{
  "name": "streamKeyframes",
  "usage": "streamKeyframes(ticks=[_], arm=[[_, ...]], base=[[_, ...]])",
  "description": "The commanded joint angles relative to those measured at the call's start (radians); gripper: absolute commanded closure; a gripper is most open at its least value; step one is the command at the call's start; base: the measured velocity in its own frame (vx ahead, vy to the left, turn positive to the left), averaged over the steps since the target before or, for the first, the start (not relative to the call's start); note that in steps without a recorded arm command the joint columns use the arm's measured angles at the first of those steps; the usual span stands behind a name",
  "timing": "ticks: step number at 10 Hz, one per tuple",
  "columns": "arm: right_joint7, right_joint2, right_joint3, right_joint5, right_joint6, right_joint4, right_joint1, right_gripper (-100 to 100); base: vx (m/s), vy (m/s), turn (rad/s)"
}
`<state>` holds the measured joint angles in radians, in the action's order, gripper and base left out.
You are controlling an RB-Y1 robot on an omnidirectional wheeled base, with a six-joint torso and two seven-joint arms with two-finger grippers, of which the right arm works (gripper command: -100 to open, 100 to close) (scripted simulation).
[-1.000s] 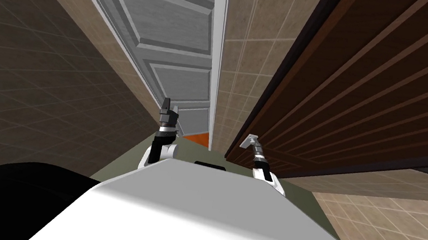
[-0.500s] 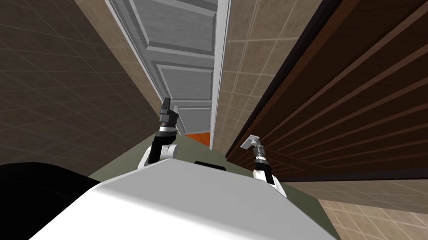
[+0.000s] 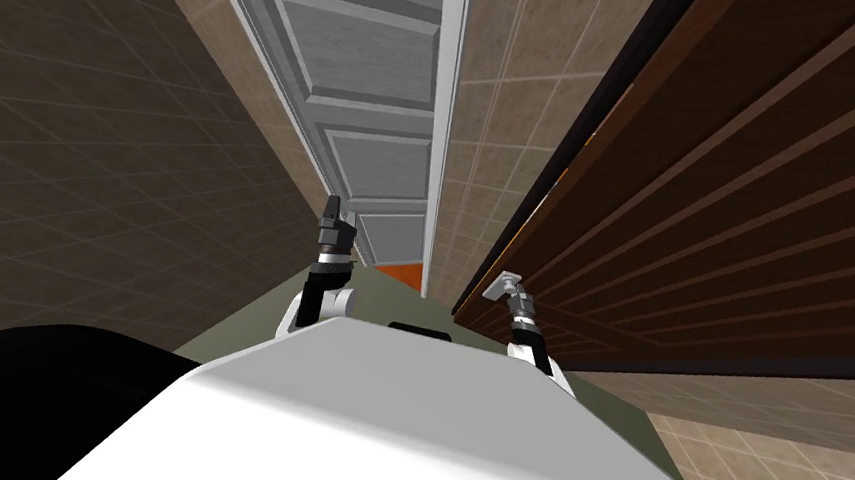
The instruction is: Pull the door open
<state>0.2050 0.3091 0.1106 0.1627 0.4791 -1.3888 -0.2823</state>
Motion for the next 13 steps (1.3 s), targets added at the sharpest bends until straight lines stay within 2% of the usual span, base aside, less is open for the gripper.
streamKeyframes(ticks=[1,2,3,4,6,7,8,9,10,11,13], arm=[[0.050,-0.004,-0.013,0.032,0.004,-0.016,-0.008,100],[0.058,-0.004,-0.013,0.032,0.004,-0.016,-0.008,100],[0.096,-0.003,-0.015,0.061,0.004,-0.025,-0.019,100],[0.099,-0.003,-0.015,0.061,0.004,-0.025,-0.019,100],[0.165,0.000,-0.018,0.119,0.003,-0.043,-0.042,100],[0.182,0.000,-0.018,0.119,0.003,-0.043,-0.042,100],[0.217,0.002,-0.020,0.148,0.003,-0.051,-0.053,100],[0.223,0.002,-0.020,0.148,0.003,-0.051,-0.053,100],[0.263,0.003,-0.021,0.176,0.003,-0.060,-0.063,100],[0.265,0.003,-0.021,0.176,0.003,-0.060,-0.063,100],[0.332,0.006,-0.024,0.232,0.002,-0.077,-0.085,100]], base=[[-0.047,-0.024,0.117],[-0.036,-0.022,0.059],[-0.041,-0.024,0.124],[-0.033,-0.021,0.058],[-0.046,-0.021,0.140],[-0.054,-0.022,0.065],[-0.051,-0.017,0.079],[-0.035,-0.009,0.054],[-0.044,-0.020,0.136],[-0.036,-0.021,0.072],[-0.047,-0.018,0.122]])
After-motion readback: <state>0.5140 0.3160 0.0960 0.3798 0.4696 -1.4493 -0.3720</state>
